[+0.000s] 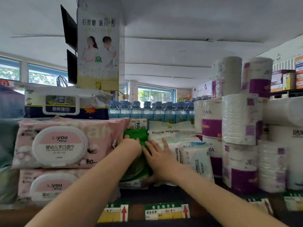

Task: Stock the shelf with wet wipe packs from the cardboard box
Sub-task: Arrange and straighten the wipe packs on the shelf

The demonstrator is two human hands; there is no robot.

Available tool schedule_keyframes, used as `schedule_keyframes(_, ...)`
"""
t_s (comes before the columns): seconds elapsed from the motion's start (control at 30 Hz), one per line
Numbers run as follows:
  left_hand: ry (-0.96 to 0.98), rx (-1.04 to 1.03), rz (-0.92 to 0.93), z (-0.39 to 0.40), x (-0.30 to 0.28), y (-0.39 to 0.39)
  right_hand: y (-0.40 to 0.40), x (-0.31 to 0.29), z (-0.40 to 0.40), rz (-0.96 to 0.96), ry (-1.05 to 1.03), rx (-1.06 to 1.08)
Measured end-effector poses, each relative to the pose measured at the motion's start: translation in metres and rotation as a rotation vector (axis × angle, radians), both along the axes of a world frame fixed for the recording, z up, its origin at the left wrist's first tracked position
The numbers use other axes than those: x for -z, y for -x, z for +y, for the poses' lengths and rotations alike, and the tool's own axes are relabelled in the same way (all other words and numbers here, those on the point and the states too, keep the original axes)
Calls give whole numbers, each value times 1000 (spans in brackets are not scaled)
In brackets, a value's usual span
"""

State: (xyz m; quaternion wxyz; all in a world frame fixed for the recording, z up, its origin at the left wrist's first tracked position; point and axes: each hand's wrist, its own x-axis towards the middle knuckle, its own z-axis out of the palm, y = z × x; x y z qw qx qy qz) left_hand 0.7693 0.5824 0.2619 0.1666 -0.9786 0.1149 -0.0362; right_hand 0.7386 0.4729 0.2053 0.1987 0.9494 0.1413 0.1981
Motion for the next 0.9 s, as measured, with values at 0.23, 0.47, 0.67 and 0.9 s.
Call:
schedule_keyframes(0.23,-44,19,-67,-4,-14,11,-1,4,-4,-73,40,-11)
schedule_keyframes(0.47,6,58,-61,-2,-31,-2,-3,-3,-13,-179,-105,-82)
schedule_keyframes(0.67,-51,100,-344,-5,-18,-6,-21,-6,-6,-222,-65,12)
schedule_keyframes(0.9,-322,143,-513,-4,-9,-8,-20,-16,0,-212,-108,-92)
